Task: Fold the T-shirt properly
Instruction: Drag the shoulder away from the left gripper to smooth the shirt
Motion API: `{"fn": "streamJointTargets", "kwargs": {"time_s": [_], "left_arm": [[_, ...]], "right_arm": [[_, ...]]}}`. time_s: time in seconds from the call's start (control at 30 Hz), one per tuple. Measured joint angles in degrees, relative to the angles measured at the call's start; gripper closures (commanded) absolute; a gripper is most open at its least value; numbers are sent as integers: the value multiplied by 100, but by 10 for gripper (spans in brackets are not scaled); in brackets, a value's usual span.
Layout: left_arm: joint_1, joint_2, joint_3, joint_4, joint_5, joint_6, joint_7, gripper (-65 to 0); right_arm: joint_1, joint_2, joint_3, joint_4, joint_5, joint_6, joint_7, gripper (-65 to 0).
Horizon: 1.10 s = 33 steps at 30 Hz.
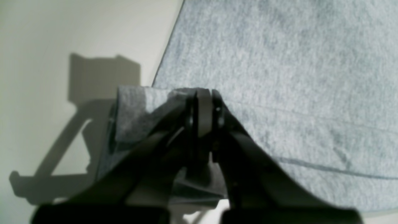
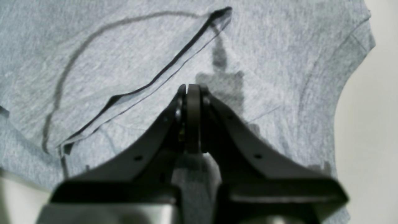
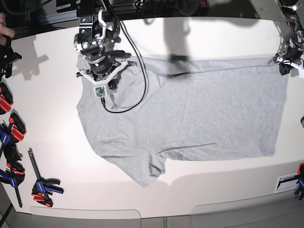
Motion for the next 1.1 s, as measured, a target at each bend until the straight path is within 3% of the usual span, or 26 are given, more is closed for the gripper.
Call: {"fn": "streamJointTargets", "kwargs": {"time_s": [0.57,0.87,1.1], "left_arm": [[855,-63,-17,177,-739,-107,-142,0],[1515,-46,-7,1106,-560,28,278,0],[1652,-33,-7,1209,-562,42,306,0]], "right_arm": [[-459,245,-4,162,11,2,-103,0],[-979,256,-4,590,9,0,-205,0],[-1397,256,-4,734,7,0,-138,0]]}}
